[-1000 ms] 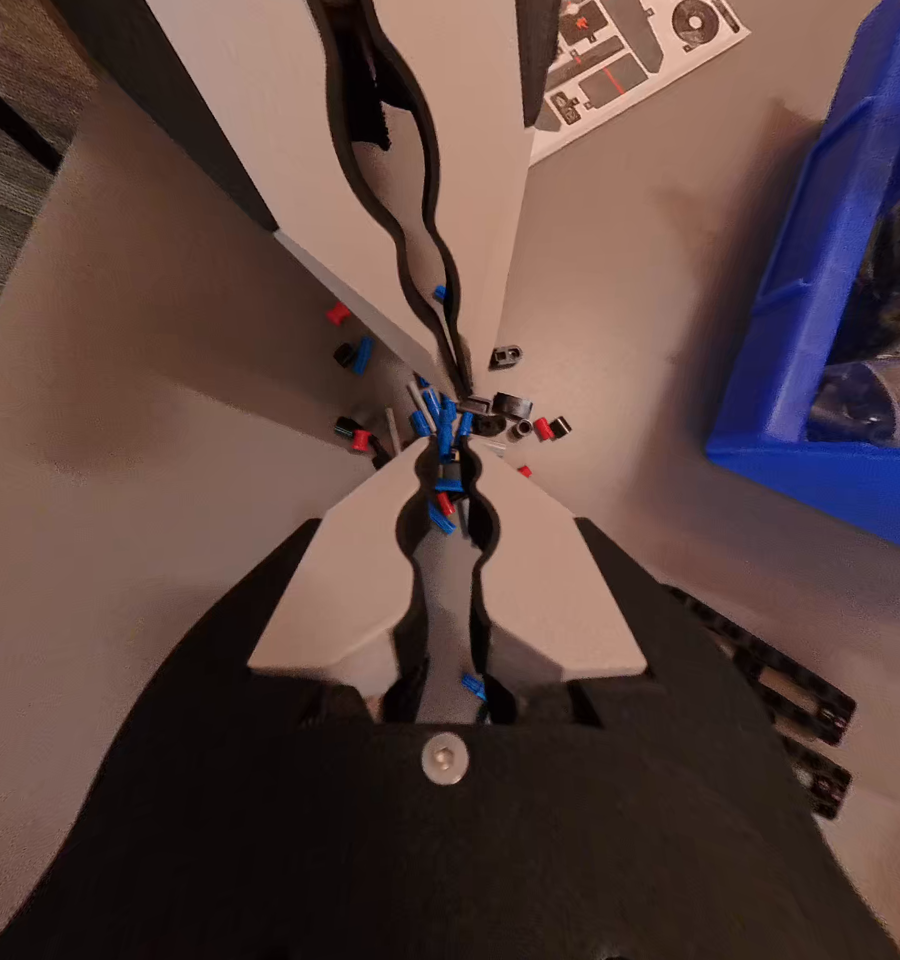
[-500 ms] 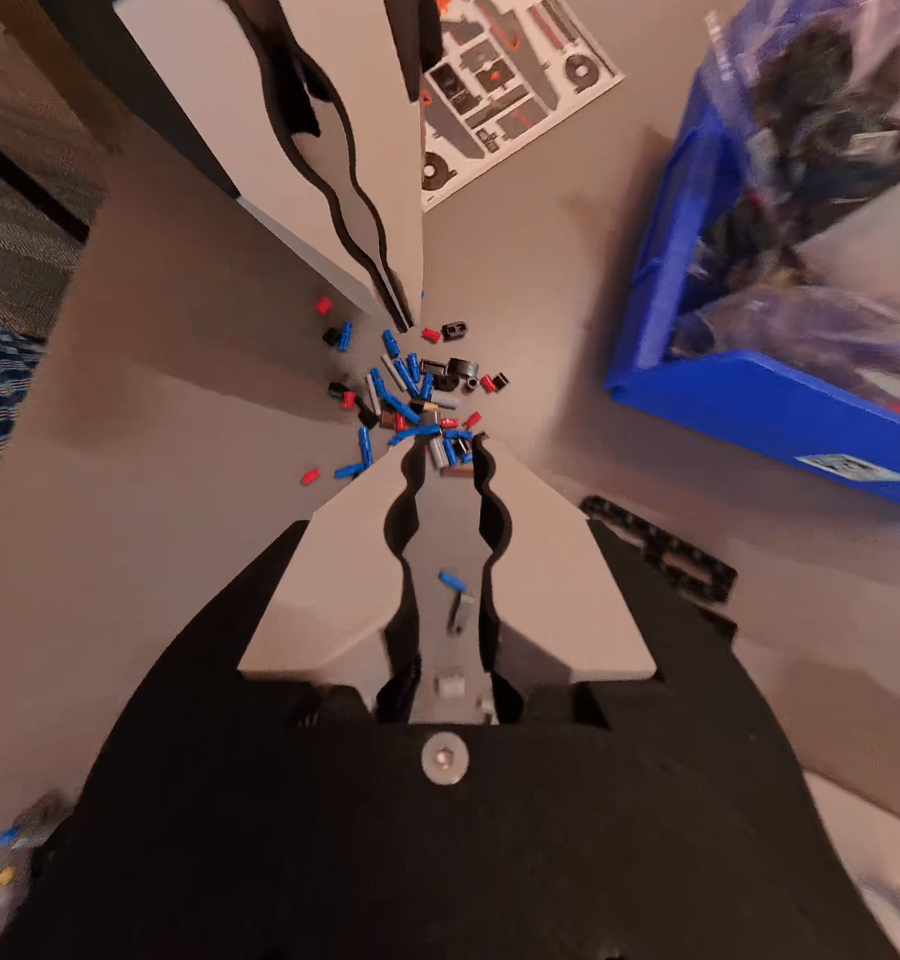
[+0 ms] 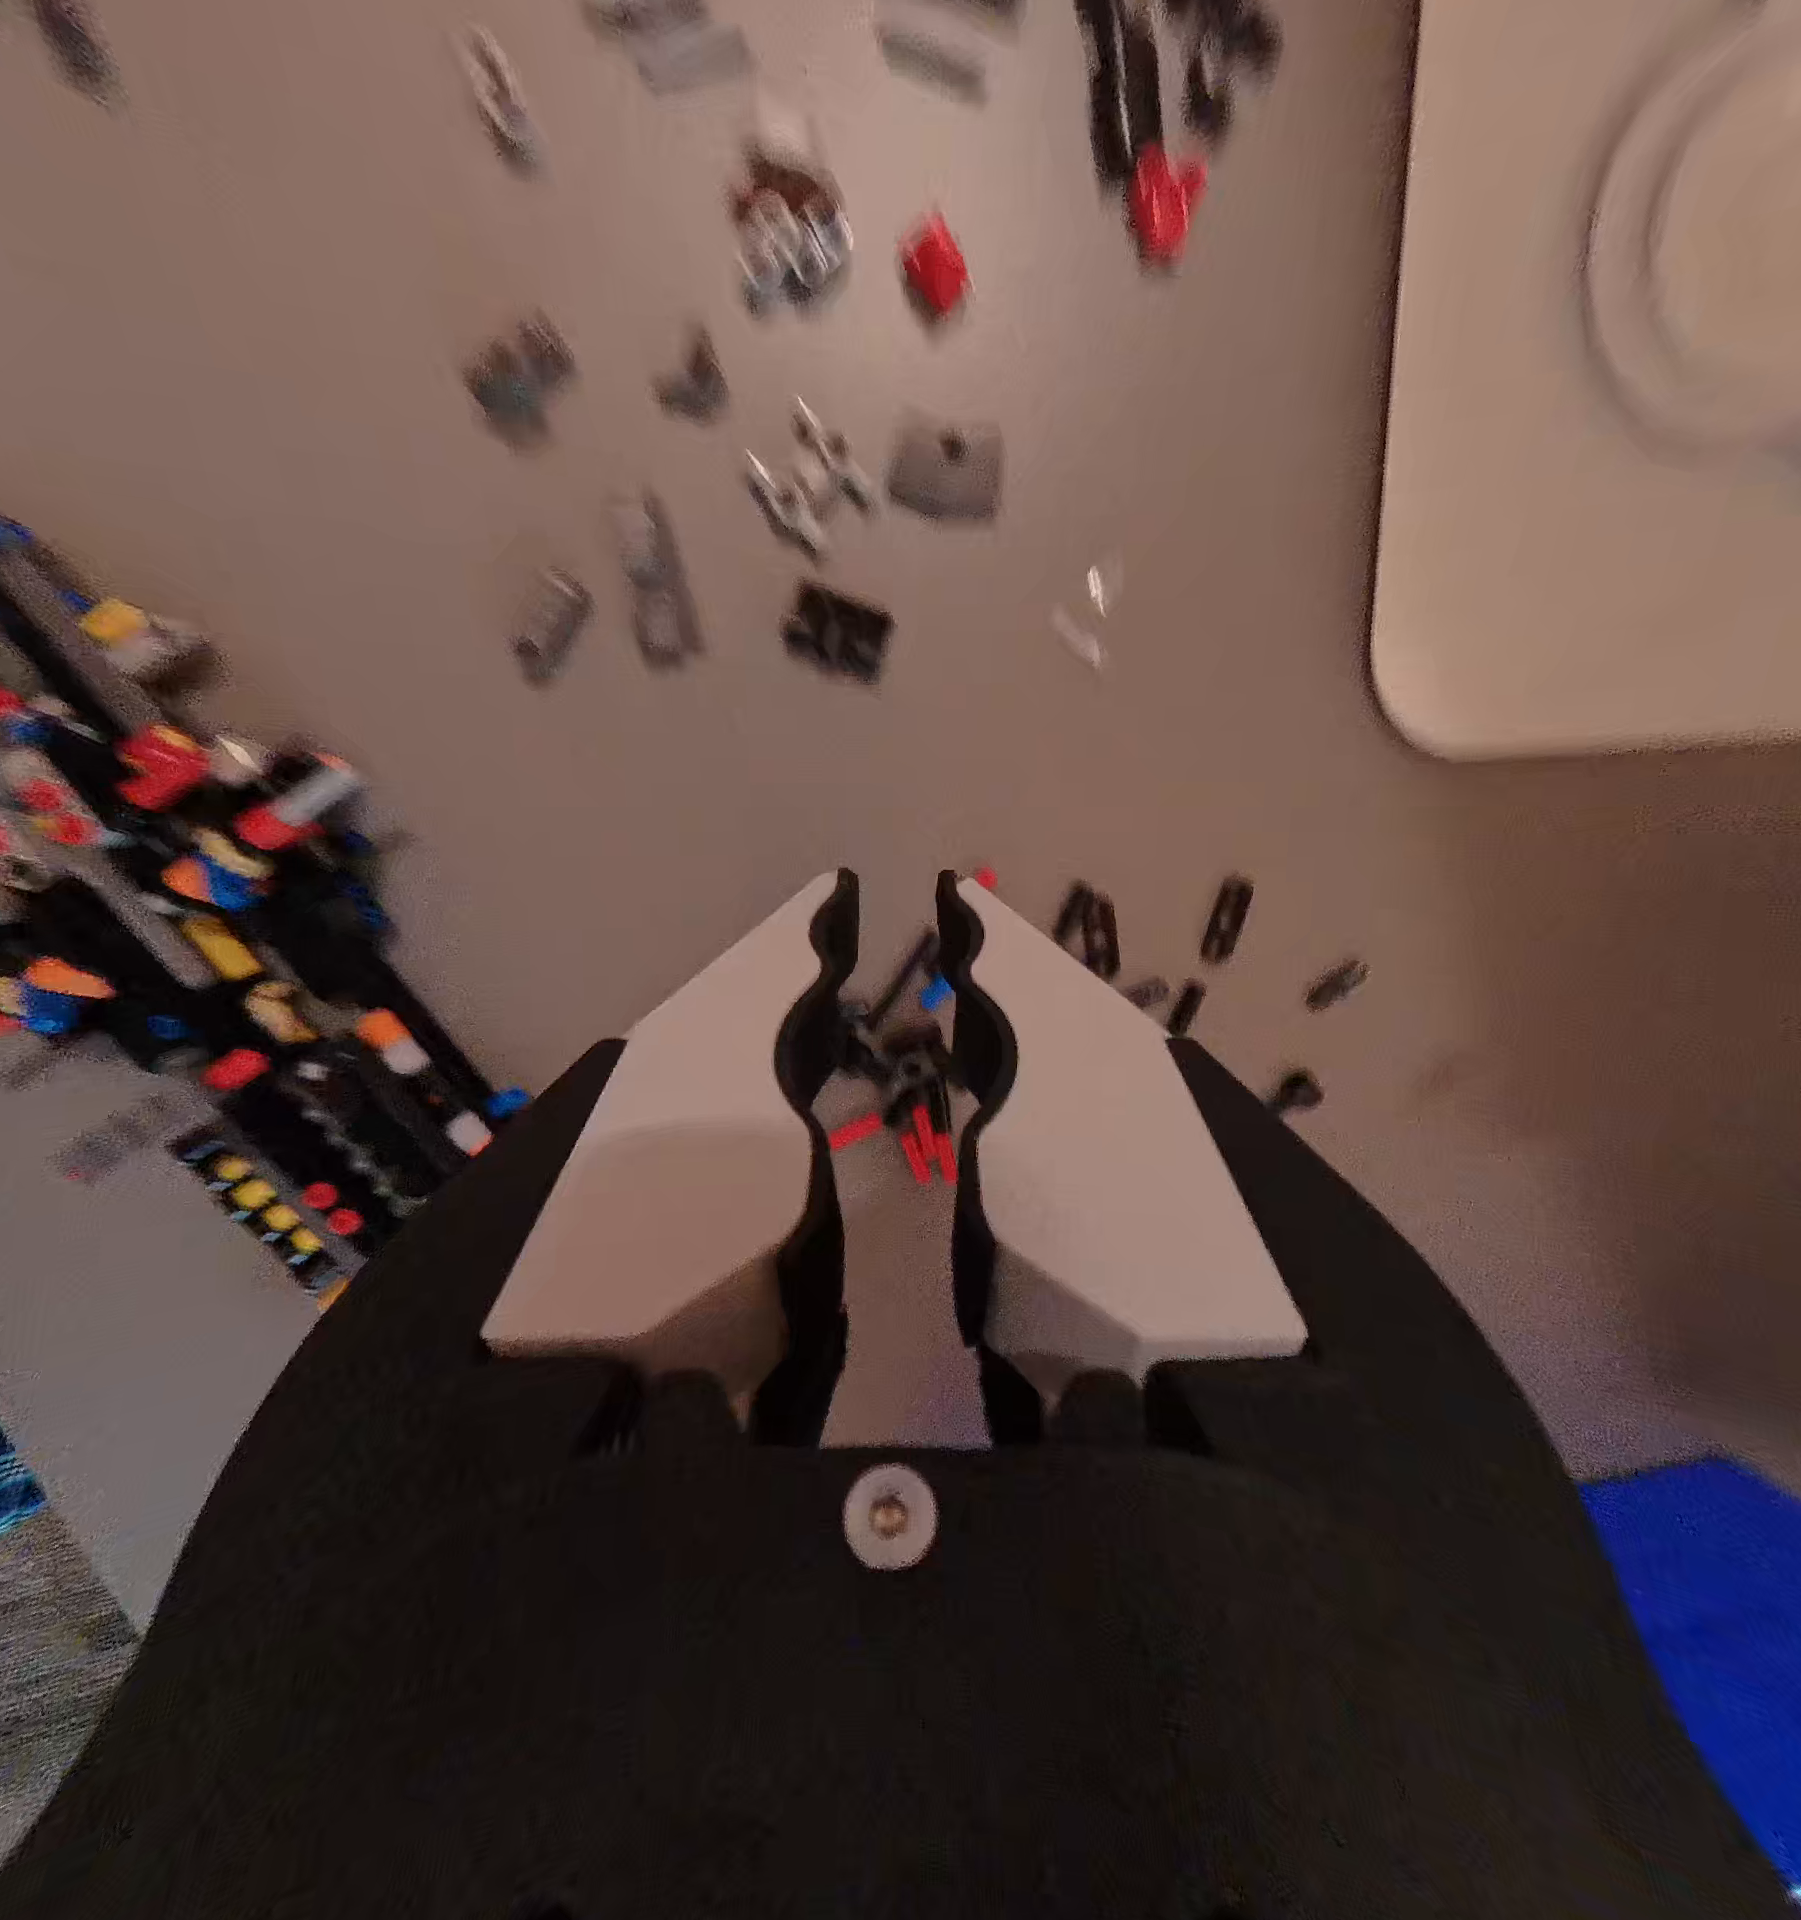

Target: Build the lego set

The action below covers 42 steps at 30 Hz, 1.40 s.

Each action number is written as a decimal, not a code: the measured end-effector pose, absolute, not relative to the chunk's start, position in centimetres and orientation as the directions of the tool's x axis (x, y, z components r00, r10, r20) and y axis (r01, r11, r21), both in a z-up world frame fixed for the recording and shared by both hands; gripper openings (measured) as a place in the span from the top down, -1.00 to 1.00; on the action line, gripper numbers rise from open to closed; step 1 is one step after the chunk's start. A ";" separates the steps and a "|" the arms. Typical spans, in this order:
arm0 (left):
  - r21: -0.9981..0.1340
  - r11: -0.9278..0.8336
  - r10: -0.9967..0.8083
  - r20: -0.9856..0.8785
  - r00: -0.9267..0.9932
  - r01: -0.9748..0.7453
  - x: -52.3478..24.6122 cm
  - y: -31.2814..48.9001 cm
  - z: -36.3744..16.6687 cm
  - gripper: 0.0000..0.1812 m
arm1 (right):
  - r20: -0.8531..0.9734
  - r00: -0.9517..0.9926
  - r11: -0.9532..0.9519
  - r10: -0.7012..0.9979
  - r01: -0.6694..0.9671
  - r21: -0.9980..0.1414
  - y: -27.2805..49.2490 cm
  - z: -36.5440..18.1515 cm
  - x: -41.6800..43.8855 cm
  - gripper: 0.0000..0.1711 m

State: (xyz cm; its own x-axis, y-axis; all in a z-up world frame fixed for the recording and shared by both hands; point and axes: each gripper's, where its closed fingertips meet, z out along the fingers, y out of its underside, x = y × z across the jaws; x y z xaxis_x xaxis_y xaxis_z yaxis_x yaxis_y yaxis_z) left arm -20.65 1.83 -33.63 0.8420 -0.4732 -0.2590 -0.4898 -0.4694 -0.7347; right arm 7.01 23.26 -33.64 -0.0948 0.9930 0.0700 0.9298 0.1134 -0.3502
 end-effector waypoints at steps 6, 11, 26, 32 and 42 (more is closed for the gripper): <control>-0.728 -0.504 -0.425 -0.259 0.867 -0.464 -20.7 1.3 -34.3 0.94 | 0.042 0.057 -0.041 0.997 0.952 -0.304 26.1 -38.3 11.0 0.89; -0.730 -0.516 -0.415 -0.245 0.876 -0.448 -20.4 1.2 -34.7 0.95 | 0.012 0.077 -0.069 0.997 0.944 -0.324 26.0 -39.5 11.1 0.87; -0.742 -0.509 -0.400 -0.243 0.884 -0.435 -20.7 1.3 -34.7 0.95 | -0.067 0.196 -0.207 0.978 0.911 -0.357 25.6 -39.2 10.4 0.77; -0.747 -0.506 -0.391 -0.246 0.887 -0.431 -21.0 1.1 -34.6 0.96 | -0.064 0.197 -0.207 0.978 0.909 -0.361 25.5 -39.3 10.0 0.79; -0.748 -0.506 -0.384 -0.250 0.889 -0.429 -21.6 1.0 -34.4 0.96 | -0.020 0.092 -0.094 0.996 0.937 -0.336 25.0 -38.9 10.9 0.89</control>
State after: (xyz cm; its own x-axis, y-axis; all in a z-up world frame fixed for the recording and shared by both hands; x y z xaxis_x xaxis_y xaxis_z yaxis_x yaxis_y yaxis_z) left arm -21.56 1.01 -34.40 0.8888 -0.3844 -0.2497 -0.4291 -0.5060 -0.7482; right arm 10.85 24.99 -38.93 0.0921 0.9955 -0.0202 0.9372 -0.0935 -0.3361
